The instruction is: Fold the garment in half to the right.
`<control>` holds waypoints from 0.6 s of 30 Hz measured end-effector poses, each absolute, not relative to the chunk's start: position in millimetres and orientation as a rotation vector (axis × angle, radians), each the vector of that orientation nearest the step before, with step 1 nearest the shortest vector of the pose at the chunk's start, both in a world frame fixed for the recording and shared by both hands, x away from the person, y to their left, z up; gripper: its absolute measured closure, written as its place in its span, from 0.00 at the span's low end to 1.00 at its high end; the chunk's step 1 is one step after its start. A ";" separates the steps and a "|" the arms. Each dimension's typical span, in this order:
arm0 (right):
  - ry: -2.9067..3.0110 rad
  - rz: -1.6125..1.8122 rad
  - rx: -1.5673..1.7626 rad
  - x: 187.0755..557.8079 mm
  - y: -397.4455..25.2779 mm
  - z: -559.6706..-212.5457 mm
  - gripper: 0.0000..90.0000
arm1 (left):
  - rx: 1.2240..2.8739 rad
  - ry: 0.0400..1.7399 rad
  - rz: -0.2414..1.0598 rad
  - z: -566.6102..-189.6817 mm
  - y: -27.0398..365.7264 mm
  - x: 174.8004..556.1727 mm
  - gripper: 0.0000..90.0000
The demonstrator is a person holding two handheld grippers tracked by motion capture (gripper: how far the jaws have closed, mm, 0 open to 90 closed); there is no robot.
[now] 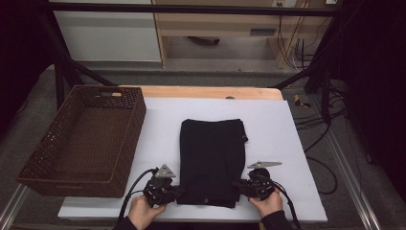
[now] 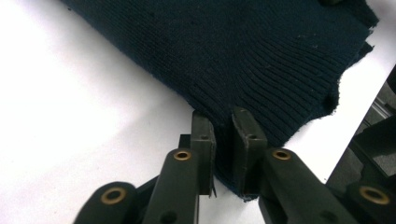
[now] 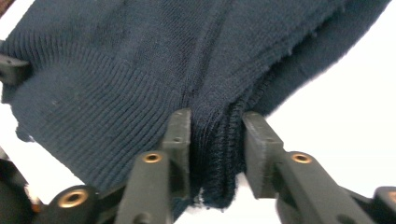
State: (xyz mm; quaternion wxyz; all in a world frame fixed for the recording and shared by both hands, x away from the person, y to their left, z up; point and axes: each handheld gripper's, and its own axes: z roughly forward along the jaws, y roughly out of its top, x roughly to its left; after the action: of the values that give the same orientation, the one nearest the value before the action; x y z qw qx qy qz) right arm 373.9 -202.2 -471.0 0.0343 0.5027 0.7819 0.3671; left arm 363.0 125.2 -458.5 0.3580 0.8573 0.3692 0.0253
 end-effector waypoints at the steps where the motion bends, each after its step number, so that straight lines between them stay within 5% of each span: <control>1: 2.404 1.132 1.536 374.0 -202.9 -470.8 0.66 | 2.209 0.949 0.067 -458.5 125.0 363.7 0.84; 10: 2.329 1.246 1.388 377.4 -208.8 -466.0 0.25 | 2.117 0.889 0.105 -451.7 128.6 370.1 0.52; 15: 2.284 1.256 1.380 380.3 -210.7 -463.9 0.08 | 2.047 0.868 0.119 -452.2 130.9 376.7 0.32; 18: 2.276 1.250 1.388 381.2 -212.3 -462.2 0.08 | 2.030 0.891 0.086 -450.6 131.1 381.7 0.22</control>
State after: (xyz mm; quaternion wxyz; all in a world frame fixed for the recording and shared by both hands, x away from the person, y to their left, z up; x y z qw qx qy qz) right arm 381.2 -212.3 -462.2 0.0986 0.4693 0.7691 0.4225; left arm 381.7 131.1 -450.6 0.4451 0.8193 0.3597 0.0347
